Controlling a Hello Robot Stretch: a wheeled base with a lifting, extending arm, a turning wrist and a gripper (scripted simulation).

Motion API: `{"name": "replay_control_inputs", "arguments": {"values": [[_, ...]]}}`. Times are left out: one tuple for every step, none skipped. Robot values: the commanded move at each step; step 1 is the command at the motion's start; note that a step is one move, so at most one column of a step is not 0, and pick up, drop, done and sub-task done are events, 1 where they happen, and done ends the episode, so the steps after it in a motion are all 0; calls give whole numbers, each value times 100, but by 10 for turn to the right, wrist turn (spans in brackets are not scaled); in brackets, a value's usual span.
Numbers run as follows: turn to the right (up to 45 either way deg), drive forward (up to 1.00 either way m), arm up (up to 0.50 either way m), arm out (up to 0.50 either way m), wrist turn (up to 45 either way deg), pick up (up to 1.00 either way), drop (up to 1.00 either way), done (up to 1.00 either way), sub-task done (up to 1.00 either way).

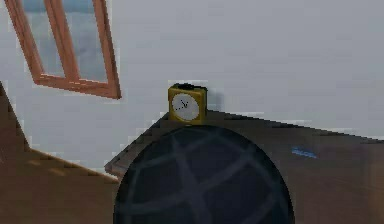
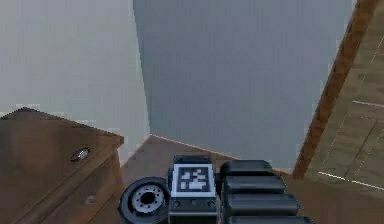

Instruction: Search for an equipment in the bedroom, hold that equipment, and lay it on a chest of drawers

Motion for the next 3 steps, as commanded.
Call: {"name": "replay_control_inputs", "arguments": {"values": [[-60, 0, 0, 0, 0, 0, 0, 0, 0], [450, 0, 0, 0, 0, 0, 0, 0, 0], [450, 0, 0, 0, 0, 0, 0, 0, 0]]}}
